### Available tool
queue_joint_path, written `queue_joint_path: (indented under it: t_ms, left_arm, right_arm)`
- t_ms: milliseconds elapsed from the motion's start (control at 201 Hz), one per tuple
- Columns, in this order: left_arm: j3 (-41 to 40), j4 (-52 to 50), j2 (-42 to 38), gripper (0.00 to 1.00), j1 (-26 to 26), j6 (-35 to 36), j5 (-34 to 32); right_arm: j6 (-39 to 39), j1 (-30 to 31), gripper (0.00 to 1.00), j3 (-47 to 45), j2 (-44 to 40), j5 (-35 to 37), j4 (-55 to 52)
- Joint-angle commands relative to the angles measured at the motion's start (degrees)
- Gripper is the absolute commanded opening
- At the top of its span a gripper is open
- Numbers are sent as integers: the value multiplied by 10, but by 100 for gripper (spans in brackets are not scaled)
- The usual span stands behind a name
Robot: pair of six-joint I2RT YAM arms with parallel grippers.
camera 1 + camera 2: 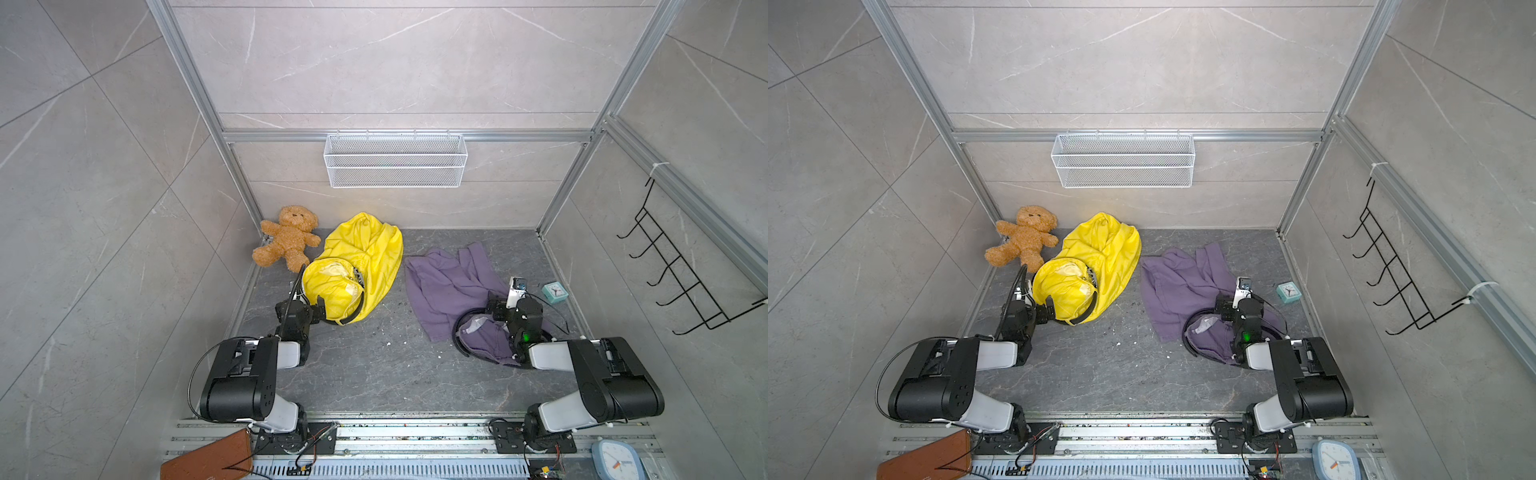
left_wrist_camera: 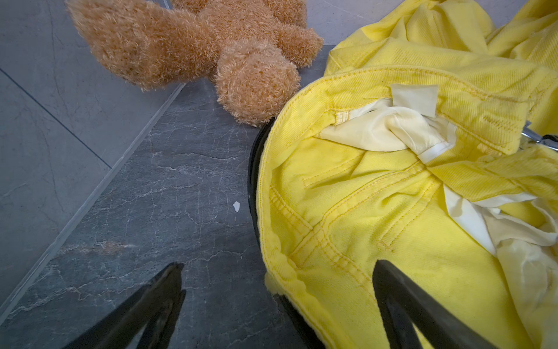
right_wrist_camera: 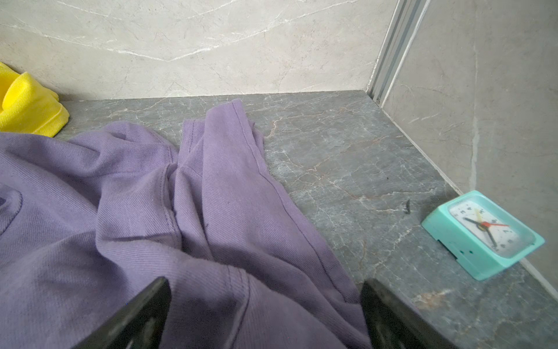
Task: Remove the belt from the trousers
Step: Move the trousers to the center of the board.
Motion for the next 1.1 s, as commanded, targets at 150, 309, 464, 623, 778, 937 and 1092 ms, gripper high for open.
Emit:
queue_joint_path:
  t_ms: [150,309,464,623,778,937,1092]
  left_arm:
    - [119,-262,-100,98,-18,-6,-45]
    - [239,-488,-142,96,-86,-41,-49]
    - [301,-630,-133,94,-132,-143,22]
    - [328,-666,-76,88,-138,-231,114]
    - [389,-698,13,87,-153,-228,171]
    - [457,-767,115,86,-192,-192,193]
    - [481,-806,181,83,-234,-191,220]
  right_arm:
    - [-3,8,100,105,-123,2,-256]
    - [6,37,100,211,-201,0,-448]
    - [29,86,100,293,-199,-25,-578]
    - [55,151,100,334,-188,-34,-643]
    - [70,213,100,371,-169,-25,-695]
    - [76,261,100,401,-148,0,-734]
    - [90,288,100,413,-136,18,-742]
